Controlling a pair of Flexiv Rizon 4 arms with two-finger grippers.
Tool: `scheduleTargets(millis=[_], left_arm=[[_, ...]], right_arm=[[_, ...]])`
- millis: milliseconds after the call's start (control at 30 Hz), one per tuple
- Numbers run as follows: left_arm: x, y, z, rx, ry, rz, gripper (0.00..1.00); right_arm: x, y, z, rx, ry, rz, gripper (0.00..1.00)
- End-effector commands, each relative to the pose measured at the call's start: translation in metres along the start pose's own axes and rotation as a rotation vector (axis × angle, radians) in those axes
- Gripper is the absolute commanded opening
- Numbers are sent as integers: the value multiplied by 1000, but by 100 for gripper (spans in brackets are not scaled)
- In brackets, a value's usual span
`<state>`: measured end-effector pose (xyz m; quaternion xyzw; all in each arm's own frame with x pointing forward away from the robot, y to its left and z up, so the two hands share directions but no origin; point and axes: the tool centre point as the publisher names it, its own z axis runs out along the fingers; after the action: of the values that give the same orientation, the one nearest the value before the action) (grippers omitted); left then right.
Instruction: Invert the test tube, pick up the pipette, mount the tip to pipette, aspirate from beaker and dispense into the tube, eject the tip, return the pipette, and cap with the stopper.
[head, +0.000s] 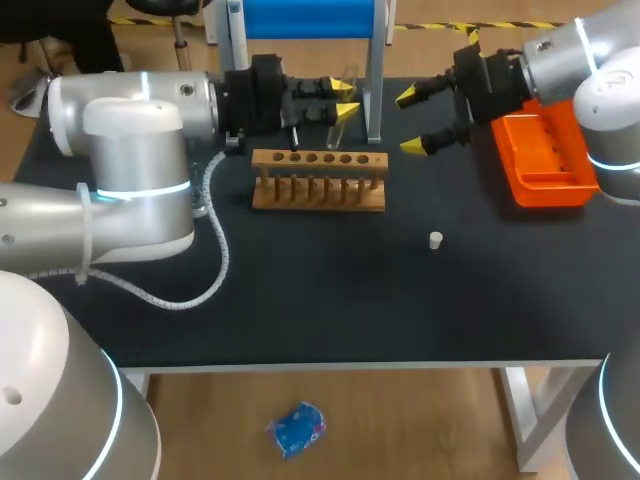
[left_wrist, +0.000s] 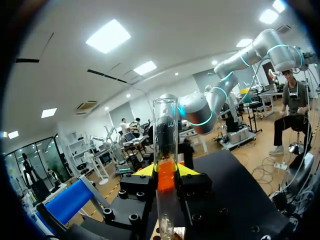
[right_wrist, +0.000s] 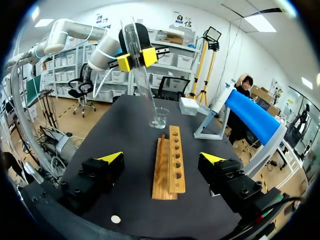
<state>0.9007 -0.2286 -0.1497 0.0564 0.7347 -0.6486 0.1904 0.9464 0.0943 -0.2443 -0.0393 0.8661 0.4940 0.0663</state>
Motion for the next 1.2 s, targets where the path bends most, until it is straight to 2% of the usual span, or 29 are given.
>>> scheduleTargets(millis=[33, 100, 167, 233, 500, 633, 1200], left_arm=[[-1, 0, -1, 0, 6, -1, 0], [-1, 0, -1, 0, 6, -1, 0], [-4, 7, 3, 9, 34, -26, 0], [-7, 16, 8, 20, 31, -99, 0], [-20, 41, 22, 34, 56, -168, 0], [-25, 50, 24, 38, 55, -171, 0], [-38, 60, 20, 41, 56, -182, 0]], right_arm=[[1, 0, -1, 1, -2, 0, 100], [1, 0, -1, 1, -2, 0, 100], [1, -4, -1, -1, 0, 13, 100], [2, -12, 0, 18, -2, 15, 100], [6, -35, -2, 26, 32, 54, 100], [6, -46, 2, 30, 39, 64, 100], [-5, -70, 39, 63, 80, 58, 100]])
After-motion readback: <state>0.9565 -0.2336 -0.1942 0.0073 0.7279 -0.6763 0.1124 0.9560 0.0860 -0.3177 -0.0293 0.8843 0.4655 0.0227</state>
